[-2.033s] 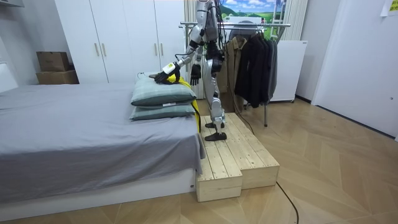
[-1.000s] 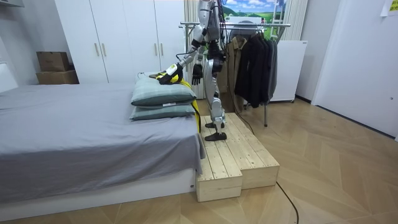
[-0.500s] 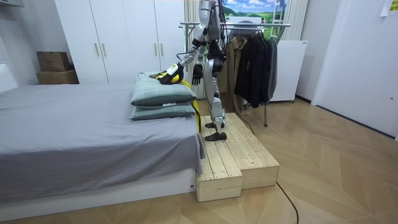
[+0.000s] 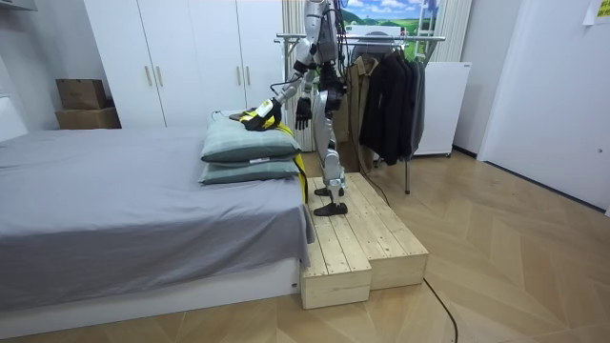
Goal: Hang clothes
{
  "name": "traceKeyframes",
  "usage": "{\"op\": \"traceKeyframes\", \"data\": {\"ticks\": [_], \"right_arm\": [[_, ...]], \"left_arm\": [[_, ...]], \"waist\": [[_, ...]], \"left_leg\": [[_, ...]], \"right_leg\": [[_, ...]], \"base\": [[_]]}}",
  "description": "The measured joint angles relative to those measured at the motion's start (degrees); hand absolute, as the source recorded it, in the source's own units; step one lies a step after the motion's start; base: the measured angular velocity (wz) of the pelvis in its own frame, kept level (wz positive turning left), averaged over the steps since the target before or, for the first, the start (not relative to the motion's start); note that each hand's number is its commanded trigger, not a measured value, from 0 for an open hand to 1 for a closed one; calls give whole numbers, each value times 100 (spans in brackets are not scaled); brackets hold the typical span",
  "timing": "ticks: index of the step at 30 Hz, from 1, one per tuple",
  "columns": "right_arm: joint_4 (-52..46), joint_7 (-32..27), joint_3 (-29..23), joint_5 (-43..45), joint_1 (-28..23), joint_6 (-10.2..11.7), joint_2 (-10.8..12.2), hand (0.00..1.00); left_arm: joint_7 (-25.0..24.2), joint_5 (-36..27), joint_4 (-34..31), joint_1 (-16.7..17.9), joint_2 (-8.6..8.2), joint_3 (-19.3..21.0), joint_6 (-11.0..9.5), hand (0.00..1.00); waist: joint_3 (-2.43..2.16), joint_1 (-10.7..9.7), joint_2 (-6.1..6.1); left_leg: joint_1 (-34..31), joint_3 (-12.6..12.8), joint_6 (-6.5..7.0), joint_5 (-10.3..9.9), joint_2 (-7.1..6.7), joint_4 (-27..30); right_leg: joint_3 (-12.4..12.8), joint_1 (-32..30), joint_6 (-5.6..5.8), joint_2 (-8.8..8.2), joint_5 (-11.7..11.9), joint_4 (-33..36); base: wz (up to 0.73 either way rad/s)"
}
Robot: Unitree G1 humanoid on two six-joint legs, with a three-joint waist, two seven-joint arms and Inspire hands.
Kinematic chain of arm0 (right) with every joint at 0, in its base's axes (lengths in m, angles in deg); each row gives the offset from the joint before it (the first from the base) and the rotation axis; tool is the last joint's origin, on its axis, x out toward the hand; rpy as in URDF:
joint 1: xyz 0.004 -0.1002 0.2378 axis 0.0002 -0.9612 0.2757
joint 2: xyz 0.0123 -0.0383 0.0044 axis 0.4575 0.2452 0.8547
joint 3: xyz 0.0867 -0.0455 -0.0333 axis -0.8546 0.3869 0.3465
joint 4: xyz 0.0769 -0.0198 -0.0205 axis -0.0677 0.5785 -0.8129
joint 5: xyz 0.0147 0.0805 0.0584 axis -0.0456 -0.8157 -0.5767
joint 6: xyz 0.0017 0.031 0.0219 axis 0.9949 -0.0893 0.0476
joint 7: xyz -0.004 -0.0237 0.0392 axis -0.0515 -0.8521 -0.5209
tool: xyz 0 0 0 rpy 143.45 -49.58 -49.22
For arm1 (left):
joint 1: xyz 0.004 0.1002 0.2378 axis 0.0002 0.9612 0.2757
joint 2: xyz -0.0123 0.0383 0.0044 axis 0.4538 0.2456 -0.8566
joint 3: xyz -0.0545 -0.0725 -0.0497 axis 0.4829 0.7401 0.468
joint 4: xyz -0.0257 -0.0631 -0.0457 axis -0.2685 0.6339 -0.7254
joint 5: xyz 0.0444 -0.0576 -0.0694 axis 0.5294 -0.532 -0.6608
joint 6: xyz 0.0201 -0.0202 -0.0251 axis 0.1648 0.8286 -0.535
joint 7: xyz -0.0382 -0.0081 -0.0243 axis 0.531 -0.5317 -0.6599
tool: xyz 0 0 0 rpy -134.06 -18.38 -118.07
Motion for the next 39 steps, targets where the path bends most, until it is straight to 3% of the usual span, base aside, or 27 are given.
{"op": "traceKeyframes", "data": {"ticks": [5, 16, 21, 22, 23, 24, 39], "right_arm": [[6, 9, 2, -19, -14, -38, -2, 0], [-61, -6, 0, -51, 150, 47, 35, 0], [-105, -69, 3, -240, 316, 86, 79, 0], [-115, -71, 3, -244, 323, 93, 92, 0], [-114, -78, 3, -252, 324, 92, 106, 0], [-111, -79, 9, -252, 323, 90, 111, 0], [-111, -111, 60, -220, 271, 92, 112, 0]], "left_arm": [[14, 186, -6, -45, 32, 159, -4, 0], [-5, 179, -10, -348, 42, 244, -8, 0], [39, 171, -9, -505, 40, 243, -8, 0], [80, 171, -9, -541, 38, 245, -8, 53], [97, 171, -9, -567, 42, 246, -8, 94], [101, 171, -9, -571, 42, 246, -8, 100], [321, 167, 5, -691, 149, 520, -15, 100]], "waist": [[-2, -32, -54], [5, -39, -50], [77, -35, -28], [80, -25, -32], [81, -17, -32], [81, -17, -31], [81, -2, -30]], "left_leg": [[-12, -1, 4, 5, 2, 11], [-296, -19, 5, 38, 34, 173], [-312, -21, 5, 38, 58, 169], [-319, -24, 5, 38, 64, 140], [-326, -32, 3, 39, 69, 107], [-333, -37, -2, 42, 71, 106], [-386, -55, -26, 62, 79, 155]], "right_leg": [[-1, -7, 0, 2, 13, 1], [-30, -193, -13, 22, 101, 0], [-64, -203, -20, 39, 139, 1], [-74, -221, -26, 46, 143, 1], [-83, -240, -35, 54, 150, 0], [-84, -245, -37, 57, 152, -1], [-96, -276, -37, 66, 151, -8]], "base": [[0], [1], [1], [3], [3], [0], [0]]}}
